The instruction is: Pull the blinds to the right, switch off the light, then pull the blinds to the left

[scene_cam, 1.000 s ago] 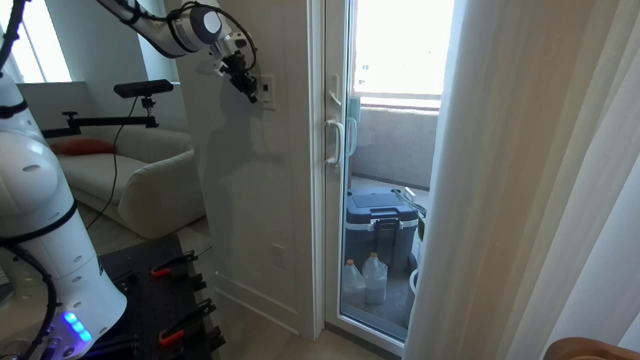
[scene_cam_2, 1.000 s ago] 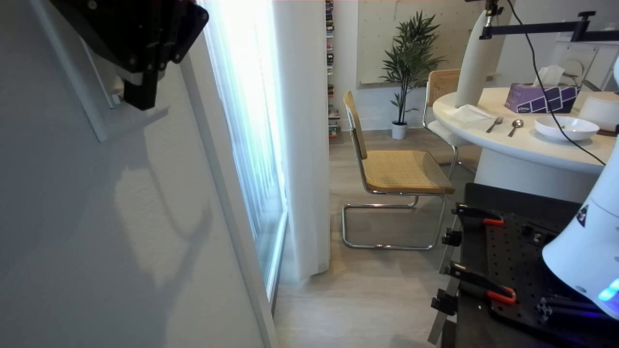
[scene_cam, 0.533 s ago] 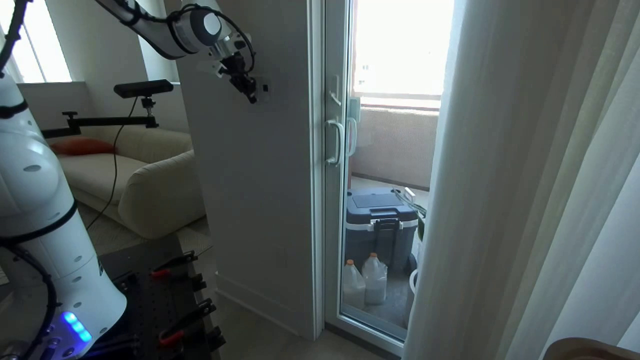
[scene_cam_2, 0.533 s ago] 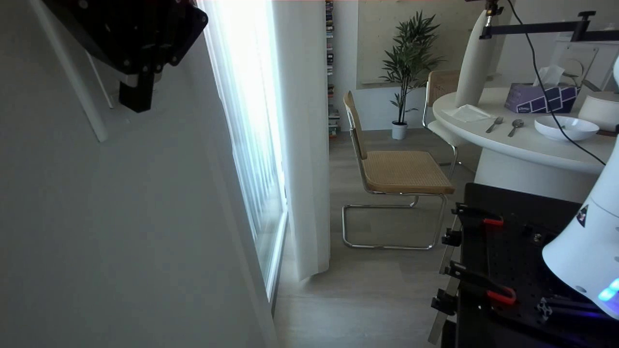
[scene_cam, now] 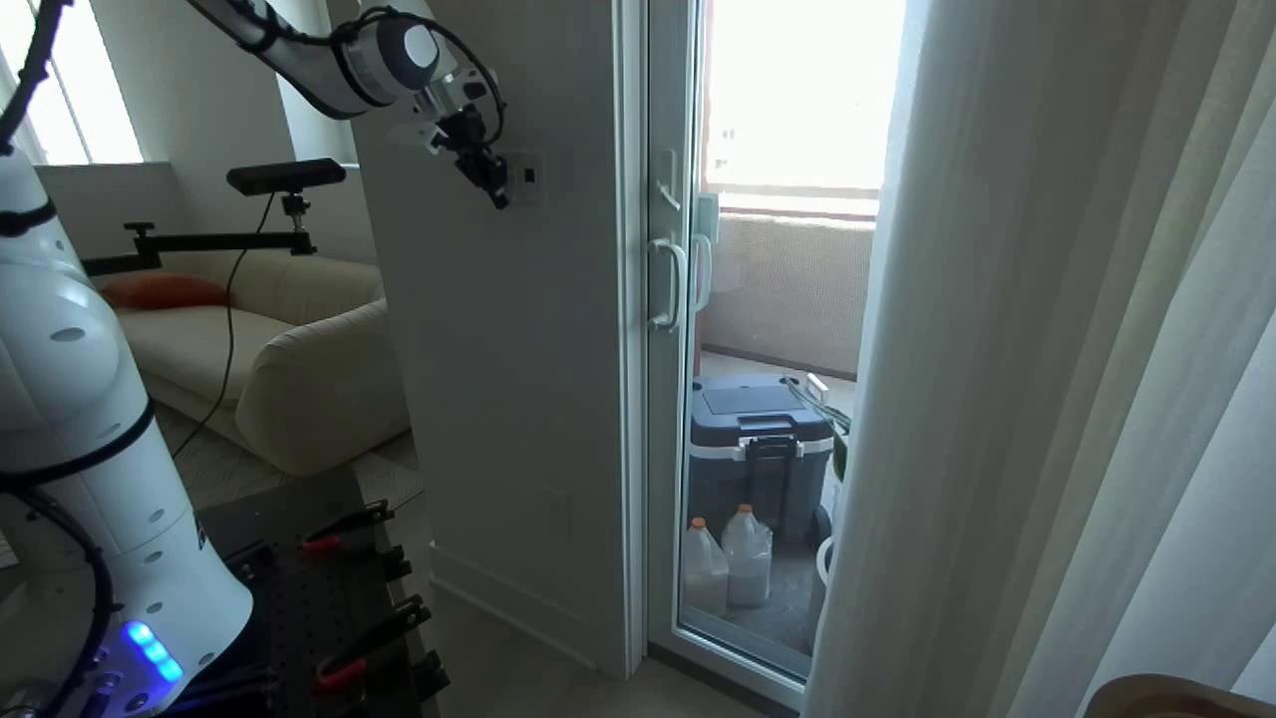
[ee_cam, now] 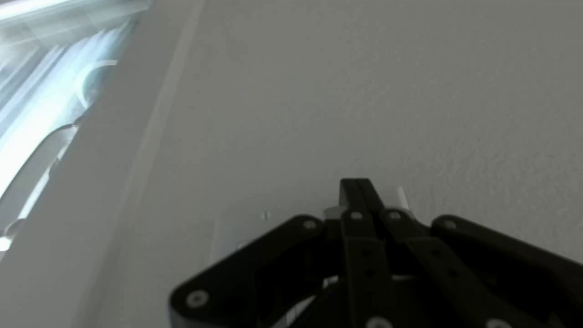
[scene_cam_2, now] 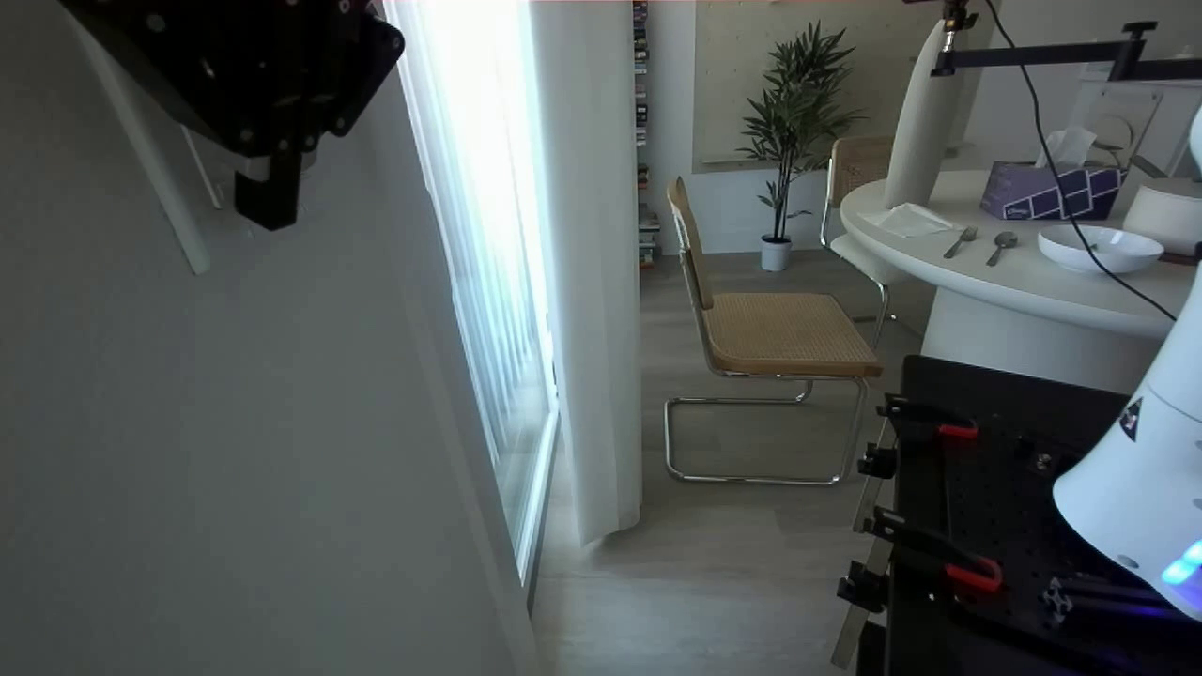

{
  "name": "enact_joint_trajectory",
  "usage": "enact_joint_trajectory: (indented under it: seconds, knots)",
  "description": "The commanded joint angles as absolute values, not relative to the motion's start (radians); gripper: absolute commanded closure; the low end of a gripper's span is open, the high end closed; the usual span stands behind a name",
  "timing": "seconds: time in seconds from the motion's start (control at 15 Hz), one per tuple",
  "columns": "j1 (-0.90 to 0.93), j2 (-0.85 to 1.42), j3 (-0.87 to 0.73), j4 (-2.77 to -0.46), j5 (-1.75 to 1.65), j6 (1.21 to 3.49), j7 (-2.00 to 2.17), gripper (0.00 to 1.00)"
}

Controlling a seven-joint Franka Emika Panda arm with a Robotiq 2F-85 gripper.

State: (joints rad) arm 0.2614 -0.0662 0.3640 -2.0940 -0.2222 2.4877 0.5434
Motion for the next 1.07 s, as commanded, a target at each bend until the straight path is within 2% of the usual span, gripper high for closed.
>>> enact_joint_trajectory:
  seconds: [0.0, 0.07, 0.13, 0.33, 0.73, 1.0]
  knots:
    - [0.265, -0.086, 0.360, -2.029, -0.287, 2.267, 0.571, 0.74]
    - [0.266, -0.102, 0.358, -2.016, -0.279, 2.185, 0.552, 0.73]
    - [0.265, -0.117, 0.354, -2.000, -0.261, 2.105, 0.539, 0.66]
    - [0.259, -0.156, 0.341, -1.963, -0.215, 1.897, 0.480, 0.44]
    - [0.214, -0.280, 0.249, -1.977, -0.162, 1.709, 0.287, 0.01]
    - [0.162, -0.361, 0.181, -1.997, -0.194, 1.680, 0.193, 0.00]
